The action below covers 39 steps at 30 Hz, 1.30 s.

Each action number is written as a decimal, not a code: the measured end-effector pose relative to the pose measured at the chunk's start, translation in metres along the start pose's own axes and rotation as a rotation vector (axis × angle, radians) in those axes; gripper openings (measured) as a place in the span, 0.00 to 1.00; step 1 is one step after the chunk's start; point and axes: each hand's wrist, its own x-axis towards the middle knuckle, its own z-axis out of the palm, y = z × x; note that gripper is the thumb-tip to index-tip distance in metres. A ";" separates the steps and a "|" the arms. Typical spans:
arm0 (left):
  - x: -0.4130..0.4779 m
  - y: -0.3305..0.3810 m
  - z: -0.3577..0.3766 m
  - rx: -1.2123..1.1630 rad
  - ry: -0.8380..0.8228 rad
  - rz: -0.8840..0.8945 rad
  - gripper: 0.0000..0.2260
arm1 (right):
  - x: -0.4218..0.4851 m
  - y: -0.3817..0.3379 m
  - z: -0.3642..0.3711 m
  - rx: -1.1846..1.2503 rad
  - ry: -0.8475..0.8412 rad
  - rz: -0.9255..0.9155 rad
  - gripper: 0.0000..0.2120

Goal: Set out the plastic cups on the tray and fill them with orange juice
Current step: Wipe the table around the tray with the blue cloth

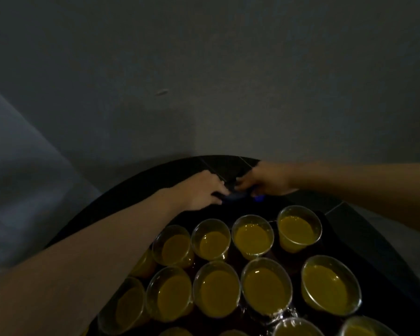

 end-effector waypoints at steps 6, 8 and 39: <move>-0.009 0.004 0.009 0.028 -0.226 0.014 0.20 | -0.003 -0.007 0.002 0.096 -0.235 -0.012 0.18; -0.011 0.007 0.006 -0.001 -0.252 0.001 0.20 | -0.001 -0.007 -0.001 0.135 -0.231 -0.002 0.17; -0.126 0.071 -0.080 0.007 0.343 -0.175 0.24 | -0.107 -0.066 -0.081 0.093 0.226 0.169 0.36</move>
